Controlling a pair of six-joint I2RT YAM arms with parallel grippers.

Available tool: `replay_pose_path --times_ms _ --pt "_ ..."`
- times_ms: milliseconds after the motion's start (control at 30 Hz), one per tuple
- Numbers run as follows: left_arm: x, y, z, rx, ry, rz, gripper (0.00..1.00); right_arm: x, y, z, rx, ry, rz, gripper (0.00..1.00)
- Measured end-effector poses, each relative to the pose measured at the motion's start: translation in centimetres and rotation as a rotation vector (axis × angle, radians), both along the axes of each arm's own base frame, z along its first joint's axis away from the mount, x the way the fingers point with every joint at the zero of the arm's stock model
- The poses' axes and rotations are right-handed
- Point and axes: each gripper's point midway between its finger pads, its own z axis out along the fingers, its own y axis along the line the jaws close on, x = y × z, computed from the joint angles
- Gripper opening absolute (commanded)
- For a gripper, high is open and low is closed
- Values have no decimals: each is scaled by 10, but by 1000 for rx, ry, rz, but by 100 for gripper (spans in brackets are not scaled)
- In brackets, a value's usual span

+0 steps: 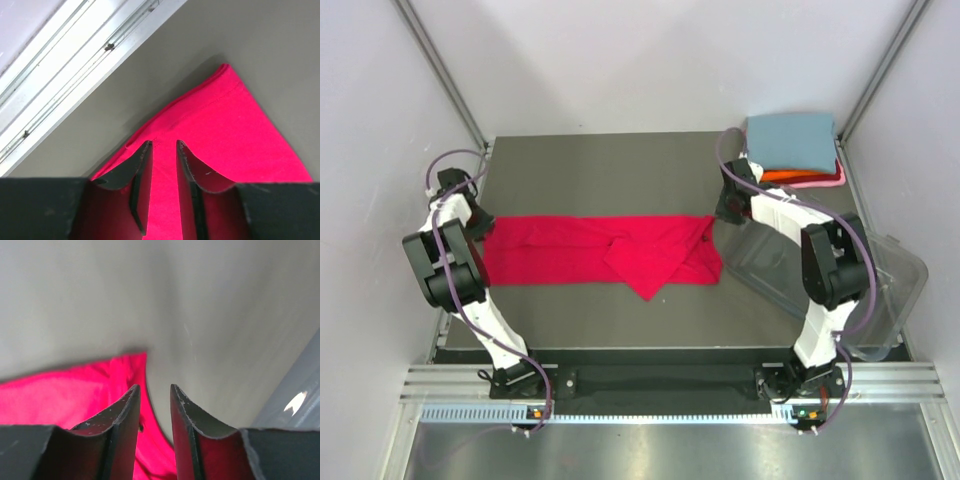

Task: Fold and stack the t-shirts
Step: Fold the tshirt

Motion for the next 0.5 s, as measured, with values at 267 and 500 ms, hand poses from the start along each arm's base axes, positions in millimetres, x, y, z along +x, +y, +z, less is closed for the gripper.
replay_pose_path --times_ms 267,500 --pt "-7 -9 -10 -47 -18 -30 34 -17 0 1 16 4 17 32" --pt "-3 -8 -17 -48 -24 -47 35 -18 1 3 20 2 27 33"
